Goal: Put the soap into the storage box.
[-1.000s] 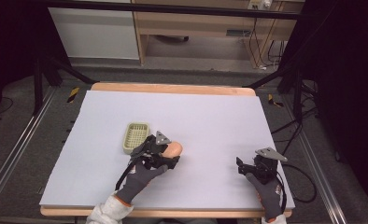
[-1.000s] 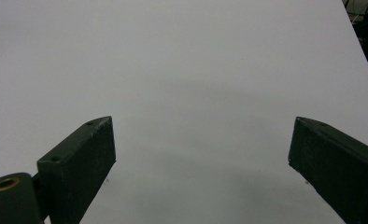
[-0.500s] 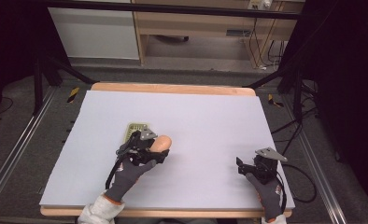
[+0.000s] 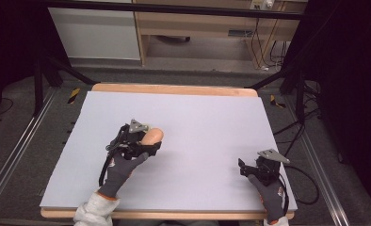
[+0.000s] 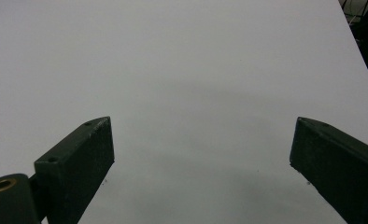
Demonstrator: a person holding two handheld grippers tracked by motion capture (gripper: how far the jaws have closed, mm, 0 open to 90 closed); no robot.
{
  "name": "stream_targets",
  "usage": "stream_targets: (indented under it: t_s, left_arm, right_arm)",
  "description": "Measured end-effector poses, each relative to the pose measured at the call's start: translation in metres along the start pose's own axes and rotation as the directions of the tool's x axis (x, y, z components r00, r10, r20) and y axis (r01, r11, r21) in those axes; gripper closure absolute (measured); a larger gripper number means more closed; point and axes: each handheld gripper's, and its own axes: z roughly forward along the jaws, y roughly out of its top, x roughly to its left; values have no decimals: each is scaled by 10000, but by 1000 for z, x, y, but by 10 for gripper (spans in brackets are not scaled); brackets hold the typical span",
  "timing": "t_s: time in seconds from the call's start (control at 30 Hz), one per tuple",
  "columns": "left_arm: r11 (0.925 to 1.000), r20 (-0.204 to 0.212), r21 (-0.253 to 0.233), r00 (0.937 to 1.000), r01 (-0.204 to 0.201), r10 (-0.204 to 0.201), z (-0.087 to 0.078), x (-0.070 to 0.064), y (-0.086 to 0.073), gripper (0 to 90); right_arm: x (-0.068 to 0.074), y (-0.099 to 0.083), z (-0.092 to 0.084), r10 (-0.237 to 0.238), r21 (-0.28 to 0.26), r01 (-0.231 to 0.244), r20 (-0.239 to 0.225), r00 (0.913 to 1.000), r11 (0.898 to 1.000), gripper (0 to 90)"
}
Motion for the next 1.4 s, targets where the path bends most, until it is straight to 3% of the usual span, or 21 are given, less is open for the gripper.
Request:
stream_targets:
  t_s: [0.53,1.4]
  left_arm:
    - [9993,-665,87,9971,364,-358,3,27,2,316]
    - [9968,-1209,391,9906,692,-640,21,54,-3,316]
  right_arm:
    - [1,0,1,-16,32,16,-36,10000,10000,68]
    - [1,0,2,4,29,-4,-94,10000,10000,68]
